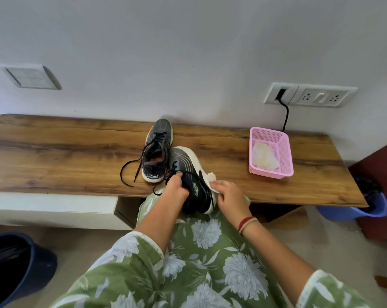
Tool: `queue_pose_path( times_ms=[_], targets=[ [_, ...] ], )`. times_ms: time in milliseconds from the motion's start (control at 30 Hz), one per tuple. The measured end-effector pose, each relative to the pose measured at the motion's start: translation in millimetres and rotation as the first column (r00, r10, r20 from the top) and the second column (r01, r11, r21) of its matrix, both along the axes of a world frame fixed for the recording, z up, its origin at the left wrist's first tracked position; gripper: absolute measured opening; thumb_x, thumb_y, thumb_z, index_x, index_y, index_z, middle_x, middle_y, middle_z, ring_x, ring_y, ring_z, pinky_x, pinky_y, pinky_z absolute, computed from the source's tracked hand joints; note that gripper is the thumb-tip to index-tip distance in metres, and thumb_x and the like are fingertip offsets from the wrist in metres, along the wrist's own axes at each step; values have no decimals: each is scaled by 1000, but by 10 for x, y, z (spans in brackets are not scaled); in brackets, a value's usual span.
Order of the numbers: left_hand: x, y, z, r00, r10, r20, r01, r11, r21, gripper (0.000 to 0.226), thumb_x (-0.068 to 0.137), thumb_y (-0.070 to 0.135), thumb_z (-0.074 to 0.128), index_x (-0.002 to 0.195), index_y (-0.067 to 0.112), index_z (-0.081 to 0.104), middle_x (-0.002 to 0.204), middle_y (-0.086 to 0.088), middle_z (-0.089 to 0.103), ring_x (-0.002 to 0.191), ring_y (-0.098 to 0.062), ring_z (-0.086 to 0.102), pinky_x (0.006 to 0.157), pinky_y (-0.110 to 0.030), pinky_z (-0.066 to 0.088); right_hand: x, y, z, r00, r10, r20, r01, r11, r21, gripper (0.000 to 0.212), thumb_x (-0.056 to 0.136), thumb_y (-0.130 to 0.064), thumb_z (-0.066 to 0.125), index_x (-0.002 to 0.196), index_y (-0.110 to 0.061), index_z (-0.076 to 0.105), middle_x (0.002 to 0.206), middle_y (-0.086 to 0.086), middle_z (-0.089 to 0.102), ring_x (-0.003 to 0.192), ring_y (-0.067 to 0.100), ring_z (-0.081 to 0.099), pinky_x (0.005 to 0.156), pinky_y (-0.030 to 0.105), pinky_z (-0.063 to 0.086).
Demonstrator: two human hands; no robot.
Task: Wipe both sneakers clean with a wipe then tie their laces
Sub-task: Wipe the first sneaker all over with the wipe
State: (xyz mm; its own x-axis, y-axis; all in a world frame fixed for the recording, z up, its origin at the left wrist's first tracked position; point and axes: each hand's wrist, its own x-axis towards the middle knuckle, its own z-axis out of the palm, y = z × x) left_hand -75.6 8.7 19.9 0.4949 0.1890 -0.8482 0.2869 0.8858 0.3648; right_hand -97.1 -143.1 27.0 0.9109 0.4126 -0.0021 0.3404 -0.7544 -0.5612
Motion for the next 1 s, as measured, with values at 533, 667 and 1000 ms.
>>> queue_pose_path(
  times_ms=[533,667,1000],
  targets=[
    [50,6,119,996,-31,-86,27,998,-49,39,101,17,44,136,0,45,143,-13,46,131,-27,44,107,-37,33,-268,-130,21,977,-186,101,152,949,276,32,77,10,60,102,-6,71,101,6,65,87,10,56,83,26,48],
    [30,-15,181,990,-61,-125,55,997,-51,38,102,17,42,135,0,46,144,-12,45,132,-26,42,108,-35,30,-494,-89,-187,989,-42,138,22,989,145,29,76,6,65,102,-7,70,105,4,62,99,13,56,92,21,44],
    [62,2,162,992,-46,-116,37,996,-84,39,102,23,43,135,3,48,144,-11,46,132,-26,43,108,-38,31,-378,-157,-173,977,-162,137,122,957,264,26,73,11,60,88,-8,69,90,-1,58,81,7,52,74,11,42]
  ],
)
